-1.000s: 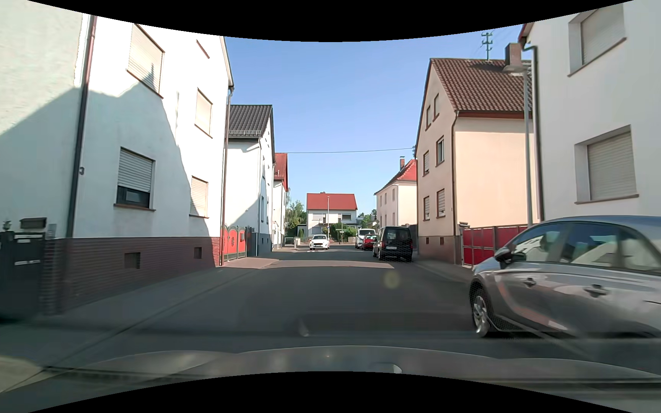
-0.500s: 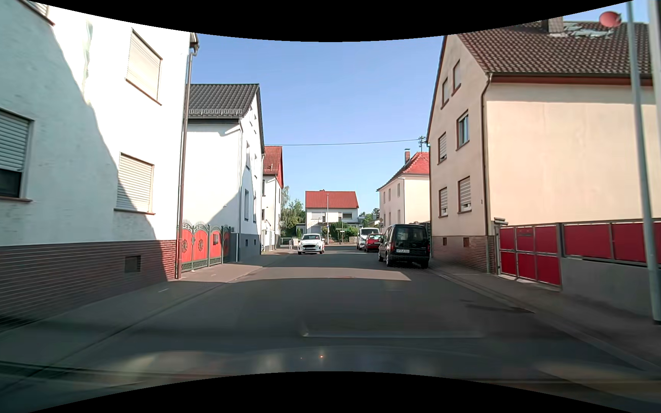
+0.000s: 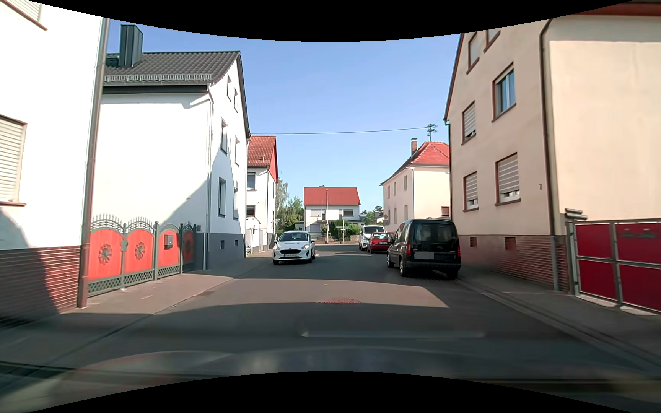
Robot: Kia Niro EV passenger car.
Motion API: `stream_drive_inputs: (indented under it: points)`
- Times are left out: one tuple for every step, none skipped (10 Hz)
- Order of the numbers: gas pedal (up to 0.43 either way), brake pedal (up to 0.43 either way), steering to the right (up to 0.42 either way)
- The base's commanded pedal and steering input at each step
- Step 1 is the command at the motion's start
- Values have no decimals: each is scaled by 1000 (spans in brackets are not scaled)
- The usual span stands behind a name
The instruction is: Follow the waypoints while adhering to traffic rules and regulations
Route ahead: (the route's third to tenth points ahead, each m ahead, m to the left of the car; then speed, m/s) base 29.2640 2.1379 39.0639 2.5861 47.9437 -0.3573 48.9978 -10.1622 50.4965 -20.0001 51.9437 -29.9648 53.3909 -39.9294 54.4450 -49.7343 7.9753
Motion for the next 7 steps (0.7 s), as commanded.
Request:
stream_drive_inputs:
  points:
    - [98, 0, -10]
    - [87, 0, -13]
    - [79, 0, -17]
    - [67, 0, -20]
    - [59, 0, -23]
    - [47, 0, -25]
    - [20, 0, -25]
